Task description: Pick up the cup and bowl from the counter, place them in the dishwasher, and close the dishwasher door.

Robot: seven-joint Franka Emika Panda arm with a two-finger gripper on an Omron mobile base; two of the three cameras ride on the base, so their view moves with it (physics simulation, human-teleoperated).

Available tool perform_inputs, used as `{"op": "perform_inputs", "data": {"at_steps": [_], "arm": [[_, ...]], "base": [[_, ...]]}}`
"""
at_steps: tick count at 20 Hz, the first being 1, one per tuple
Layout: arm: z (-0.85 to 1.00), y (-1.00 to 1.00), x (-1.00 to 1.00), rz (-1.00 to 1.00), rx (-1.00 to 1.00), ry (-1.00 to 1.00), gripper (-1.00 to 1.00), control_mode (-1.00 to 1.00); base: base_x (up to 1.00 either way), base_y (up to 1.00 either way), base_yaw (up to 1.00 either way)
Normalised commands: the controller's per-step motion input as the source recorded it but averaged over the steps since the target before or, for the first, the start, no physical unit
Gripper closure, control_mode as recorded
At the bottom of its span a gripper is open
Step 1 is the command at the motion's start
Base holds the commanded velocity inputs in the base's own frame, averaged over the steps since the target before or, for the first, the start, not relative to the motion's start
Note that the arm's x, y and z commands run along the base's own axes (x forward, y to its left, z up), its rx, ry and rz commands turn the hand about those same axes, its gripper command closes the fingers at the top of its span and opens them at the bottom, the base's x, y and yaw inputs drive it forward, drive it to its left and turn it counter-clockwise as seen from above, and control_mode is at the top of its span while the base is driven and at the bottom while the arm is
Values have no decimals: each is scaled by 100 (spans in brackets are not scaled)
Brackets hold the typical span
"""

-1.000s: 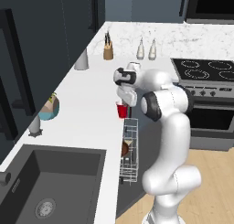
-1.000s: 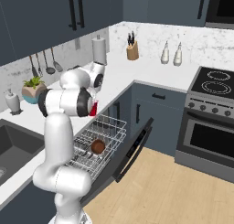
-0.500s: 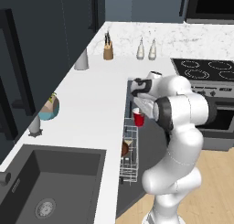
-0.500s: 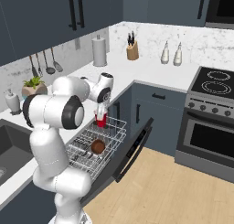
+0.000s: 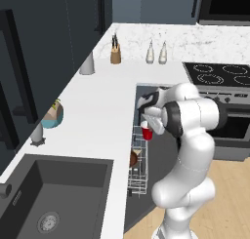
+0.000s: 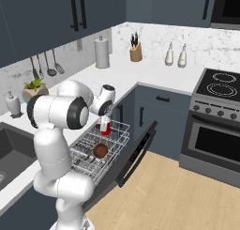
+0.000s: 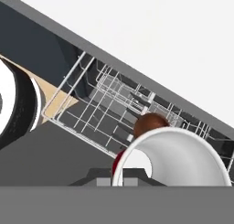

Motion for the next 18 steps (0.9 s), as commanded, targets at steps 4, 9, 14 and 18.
{"op": "perform_inputs", "data": {"at_steps": [4, 9, 14, 18], "arm": [[-14, -16, 21, -1, 0, 0, 100, -100], [-15, -9, 15, -7, 3, 0, 100, -100], [-17, -1, 24, -14, 13, 0, 100, -100], [-8, -13, 17, -16, 22, -3, 100, -100]], "base": [[0, 0, 0], [0, 0, 0], [0, 0, 0], [0, 0, 0]]}}
